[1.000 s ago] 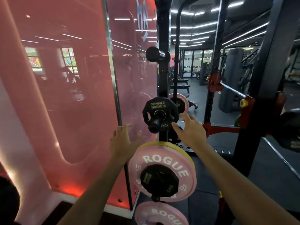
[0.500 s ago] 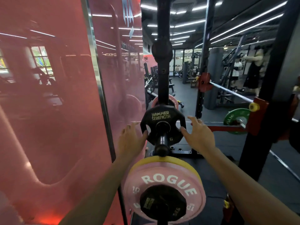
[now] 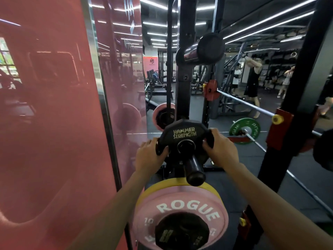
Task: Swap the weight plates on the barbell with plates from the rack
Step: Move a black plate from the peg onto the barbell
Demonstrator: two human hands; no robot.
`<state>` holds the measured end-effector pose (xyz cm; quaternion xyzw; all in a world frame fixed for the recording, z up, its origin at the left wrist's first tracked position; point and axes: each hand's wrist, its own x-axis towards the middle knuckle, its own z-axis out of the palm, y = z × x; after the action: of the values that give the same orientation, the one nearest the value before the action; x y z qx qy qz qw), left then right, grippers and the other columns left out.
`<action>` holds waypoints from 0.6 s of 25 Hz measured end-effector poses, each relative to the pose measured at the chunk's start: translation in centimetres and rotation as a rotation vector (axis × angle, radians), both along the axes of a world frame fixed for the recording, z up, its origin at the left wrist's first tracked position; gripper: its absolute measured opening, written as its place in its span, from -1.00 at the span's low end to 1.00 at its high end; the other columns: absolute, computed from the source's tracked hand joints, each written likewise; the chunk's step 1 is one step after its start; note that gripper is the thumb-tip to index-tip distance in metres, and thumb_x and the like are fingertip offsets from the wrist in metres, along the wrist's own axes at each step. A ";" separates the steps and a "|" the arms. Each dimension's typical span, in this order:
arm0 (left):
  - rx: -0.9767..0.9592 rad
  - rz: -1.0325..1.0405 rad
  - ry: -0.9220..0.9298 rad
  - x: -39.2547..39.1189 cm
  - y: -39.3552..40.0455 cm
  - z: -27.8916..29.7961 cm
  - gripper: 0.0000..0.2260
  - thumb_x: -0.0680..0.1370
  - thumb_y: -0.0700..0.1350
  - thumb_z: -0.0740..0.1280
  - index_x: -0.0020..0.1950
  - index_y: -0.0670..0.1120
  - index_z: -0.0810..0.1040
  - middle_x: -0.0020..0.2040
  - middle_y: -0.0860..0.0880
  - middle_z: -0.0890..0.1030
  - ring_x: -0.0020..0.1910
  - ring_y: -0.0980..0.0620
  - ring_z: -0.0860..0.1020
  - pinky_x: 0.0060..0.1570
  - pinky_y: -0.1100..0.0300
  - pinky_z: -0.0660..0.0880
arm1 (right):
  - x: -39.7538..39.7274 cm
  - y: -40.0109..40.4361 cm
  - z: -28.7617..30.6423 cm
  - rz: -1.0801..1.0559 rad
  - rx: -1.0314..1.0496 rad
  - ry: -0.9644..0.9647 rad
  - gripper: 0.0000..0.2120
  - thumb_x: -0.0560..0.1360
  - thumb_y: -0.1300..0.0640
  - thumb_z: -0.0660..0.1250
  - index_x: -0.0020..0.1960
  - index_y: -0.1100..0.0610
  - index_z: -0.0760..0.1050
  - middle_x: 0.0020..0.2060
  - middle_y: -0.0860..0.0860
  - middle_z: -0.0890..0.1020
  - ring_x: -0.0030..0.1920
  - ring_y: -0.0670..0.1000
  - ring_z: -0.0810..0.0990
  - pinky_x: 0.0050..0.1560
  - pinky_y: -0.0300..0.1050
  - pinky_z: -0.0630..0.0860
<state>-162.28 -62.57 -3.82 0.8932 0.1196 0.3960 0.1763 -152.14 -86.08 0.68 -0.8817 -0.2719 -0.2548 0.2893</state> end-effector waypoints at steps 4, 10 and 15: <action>-0.029 -0.031 -0.014 -1.4 -0.8 -0.4 -0.57 0.50 0.29 0.18 0.05 -0.04 0.53 -0.06 0.00 0.60 -0.07 -0.04 0.51 -0.11 0.04 0.48 | -1.8 -0.5 -0.1 -0.030 0.014 -0.031 -0.73 0.52 -0.05 0.28 0.14 0.04 0.35 -0.12 0.05 0.59 -0.17 0.15 0.57 -0.31 -0.09 0.30; -0.124 0.012 -0.022 -6.4 -4.7 -0.5 -0.72 0.52 0.15 0.34 0.00 -0.05 0.53 -0.07 0.02 0.59 -0.05 -0.01 0.52 -0.04 -0.02 0.49 | -6.0 -3.7 0.5 0.016 -0.012 -0.078 -0.73 0.52 -0.06 0.30 0.13 0.04 0.36 -0.14 0.06 0.61 -0.21 0.17 0.58 -0.35 -0.09 0.35; -0.037 0.273 -0.061 -12.4 -9.0 0.2 -0.83 0.39 0.10 0.44 -0.22 0.02 0.60 -0.35 0.08 0.55 -0.30 0.00 0.55 -0.14 0.07 0.39 | -10.4 -7.3 1.0 0.101 -0.036 -0.157 -0.75 0.49 -0.05 0.31 0.09 0.03 0.39 -0.20 0.04 0.61 -0.35 0.05 0.42 -0.43 -0.18 0.22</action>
<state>-174.71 -71.59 -3.67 0.8527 0.2417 0.4411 0.1410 -162.51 -93.41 1.72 -0.8494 -0.3423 -0.3032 0.2635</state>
